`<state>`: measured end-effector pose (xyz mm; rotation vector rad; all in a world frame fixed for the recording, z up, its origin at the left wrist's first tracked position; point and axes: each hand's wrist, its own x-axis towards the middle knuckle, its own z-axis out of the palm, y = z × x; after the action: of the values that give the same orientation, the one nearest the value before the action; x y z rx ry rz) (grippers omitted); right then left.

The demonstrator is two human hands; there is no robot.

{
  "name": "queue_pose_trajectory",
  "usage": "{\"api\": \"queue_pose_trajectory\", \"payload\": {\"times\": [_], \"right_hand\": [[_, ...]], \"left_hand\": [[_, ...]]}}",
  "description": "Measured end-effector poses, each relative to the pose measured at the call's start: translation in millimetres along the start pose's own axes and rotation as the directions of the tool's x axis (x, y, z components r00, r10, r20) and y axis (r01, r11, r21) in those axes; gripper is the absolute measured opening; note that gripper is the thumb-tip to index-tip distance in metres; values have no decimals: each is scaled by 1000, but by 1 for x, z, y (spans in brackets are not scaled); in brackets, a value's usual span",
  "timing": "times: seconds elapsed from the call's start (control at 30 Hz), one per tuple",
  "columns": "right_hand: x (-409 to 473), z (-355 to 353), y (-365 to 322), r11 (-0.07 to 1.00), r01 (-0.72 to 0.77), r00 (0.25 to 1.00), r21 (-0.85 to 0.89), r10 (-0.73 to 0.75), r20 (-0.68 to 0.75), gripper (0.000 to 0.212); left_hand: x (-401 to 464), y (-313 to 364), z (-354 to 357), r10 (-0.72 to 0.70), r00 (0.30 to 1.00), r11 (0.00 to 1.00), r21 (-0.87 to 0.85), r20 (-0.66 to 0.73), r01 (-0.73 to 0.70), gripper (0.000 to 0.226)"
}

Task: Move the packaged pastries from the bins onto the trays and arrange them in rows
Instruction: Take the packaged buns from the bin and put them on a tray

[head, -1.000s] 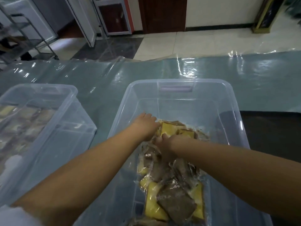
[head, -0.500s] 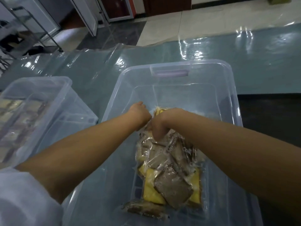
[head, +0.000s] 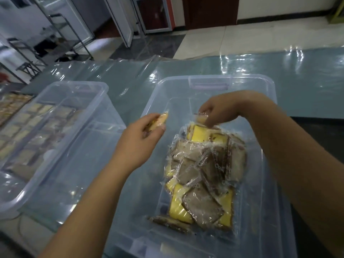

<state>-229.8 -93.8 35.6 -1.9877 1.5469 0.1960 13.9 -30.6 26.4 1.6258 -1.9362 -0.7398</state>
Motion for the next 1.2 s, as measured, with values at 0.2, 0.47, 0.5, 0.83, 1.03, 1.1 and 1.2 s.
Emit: {"api": "queue_pose_trajectory", "payload": {"times": [0.2,0.47,0.5,0.83,1.03,1.1,1.2], "right_hand": [[-74,30,-14,920,217,844,325,-10,-537,33],[-218,138,-46,487,387,805,783,237,-545,24],[-238,151,-53,512,400,762,761,276,-586,20],[-431,283,-62,620,87,370,780,707,-603,40],[-531,350,-28,488,82,208,869,844,-494,45],[-552,367,-8,472,111,172,875,858,-485,46],[-579,381,30,447,127,168,885,870,-464,48]], "left_hand": [[-83,0,11,-351,935,617,-738,52,273,29],[-163,36,5,-196,958,445,-852,209,277,38],[-173,41,7,-156,968,504,-828,195,248,40],[-282,99,99,338,876,611,-788,343,73,32],[-336,145,159,393,756,685,-715,523,138,38],[-349,161,182,411,730,706,-697,546,124,33],[-364,190,219,413,713,732,-673,566,111,38]]}}
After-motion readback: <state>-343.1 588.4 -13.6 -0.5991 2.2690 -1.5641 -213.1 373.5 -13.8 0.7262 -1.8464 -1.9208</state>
